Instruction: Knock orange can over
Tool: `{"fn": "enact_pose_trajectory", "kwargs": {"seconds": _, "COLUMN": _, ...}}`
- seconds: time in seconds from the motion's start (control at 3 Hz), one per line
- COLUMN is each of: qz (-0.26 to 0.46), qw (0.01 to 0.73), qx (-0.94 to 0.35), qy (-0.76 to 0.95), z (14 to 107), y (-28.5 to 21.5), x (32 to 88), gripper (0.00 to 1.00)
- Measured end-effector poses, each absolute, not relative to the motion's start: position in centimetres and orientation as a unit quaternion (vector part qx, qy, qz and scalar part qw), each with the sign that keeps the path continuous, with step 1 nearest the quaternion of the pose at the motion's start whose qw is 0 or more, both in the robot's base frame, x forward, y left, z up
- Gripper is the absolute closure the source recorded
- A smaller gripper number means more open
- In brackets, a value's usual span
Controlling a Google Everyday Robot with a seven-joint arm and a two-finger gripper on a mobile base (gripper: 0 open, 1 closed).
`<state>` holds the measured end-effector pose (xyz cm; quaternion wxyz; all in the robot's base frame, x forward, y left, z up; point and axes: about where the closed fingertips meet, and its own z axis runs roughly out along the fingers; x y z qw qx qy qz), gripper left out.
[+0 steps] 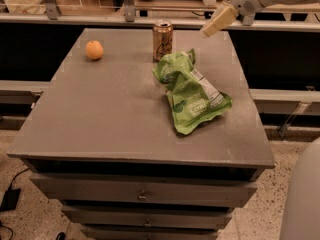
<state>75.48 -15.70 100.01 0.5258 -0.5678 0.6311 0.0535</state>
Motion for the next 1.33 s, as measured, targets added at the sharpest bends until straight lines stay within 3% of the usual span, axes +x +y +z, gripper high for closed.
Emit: {"fn": "enact_pose_trajectory", "kwargs": {"seconds": 1.33, "qz": 0.143, "qw": 0.584, "qx": -0.489, "qy": 0.632, "z": 98.9, "y": -14.4, "x": 76.8, "gripper": 0.00}}
